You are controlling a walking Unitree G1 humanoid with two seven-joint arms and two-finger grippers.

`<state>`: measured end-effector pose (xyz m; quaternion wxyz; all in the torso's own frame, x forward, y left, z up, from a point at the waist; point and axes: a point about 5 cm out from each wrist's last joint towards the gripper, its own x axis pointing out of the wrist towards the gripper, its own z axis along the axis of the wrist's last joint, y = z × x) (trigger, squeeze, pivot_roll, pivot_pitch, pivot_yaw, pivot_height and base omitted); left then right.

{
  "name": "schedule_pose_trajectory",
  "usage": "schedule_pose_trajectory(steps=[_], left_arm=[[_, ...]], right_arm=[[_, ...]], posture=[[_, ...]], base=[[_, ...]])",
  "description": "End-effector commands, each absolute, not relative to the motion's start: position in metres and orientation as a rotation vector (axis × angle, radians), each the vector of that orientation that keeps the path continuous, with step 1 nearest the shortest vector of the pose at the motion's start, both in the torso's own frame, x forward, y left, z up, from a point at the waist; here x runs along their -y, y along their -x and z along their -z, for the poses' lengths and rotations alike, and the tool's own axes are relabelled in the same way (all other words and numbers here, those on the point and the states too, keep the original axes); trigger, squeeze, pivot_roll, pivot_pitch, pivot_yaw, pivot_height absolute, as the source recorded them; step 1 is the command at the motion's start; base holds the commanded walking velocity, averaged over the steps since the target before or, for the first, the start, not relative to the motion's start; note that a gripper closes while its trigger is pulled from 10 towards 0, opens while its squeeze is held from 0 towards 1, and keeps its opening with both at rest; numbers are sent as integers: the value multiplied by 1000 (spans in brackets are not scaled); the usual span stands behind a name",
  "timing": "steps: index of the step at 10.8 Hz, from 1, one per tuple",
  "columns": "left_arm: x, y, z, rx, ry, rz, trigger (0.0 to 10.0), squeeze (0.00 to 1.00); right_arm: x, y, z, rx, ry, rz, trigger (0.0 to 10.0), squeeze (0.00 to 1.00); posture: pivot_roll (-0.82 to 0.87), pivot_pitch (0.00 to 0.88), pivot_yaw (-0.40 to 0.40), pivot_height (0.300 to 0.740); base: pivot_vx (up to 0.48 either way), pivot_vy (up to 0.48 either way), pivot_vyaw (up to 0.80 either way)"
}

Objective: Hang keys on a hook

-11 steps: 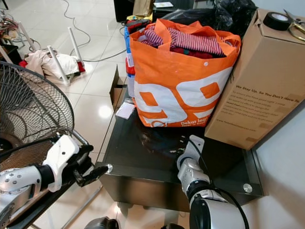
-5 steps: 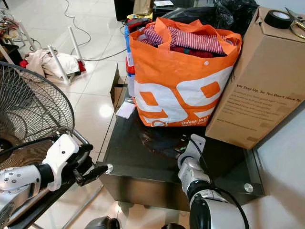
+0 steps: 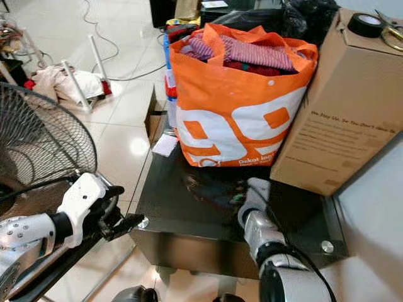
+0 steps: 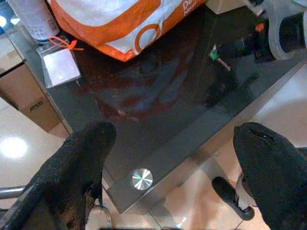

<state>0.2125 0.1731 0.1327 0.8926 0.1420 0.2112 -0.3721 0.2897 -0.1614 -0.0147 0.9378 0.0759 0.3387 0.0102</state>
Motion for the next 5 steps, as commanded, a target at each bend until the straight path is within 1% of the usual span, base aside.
schedule_pose_trajectory(steps=[1,2,5], left_arm=[[-172,-212,-132,-444,-288,782,10000,0],[-171,-213,-131,-444,-287,787,10000,0],[-171,-215,-130,-445,-286,793,10000,0]], right_arm=[[159,-274,29,-777,-124,-73,0,0],[165,-271,30,-777,-52,-164,0,0],[172,-274,22,-736,14,-321,0,0]], posture=[[169,84,13,740],[169,83,14,740],[166,81,17,740]], base=[[0,0,0],[0,0,0],[0,0,0]])
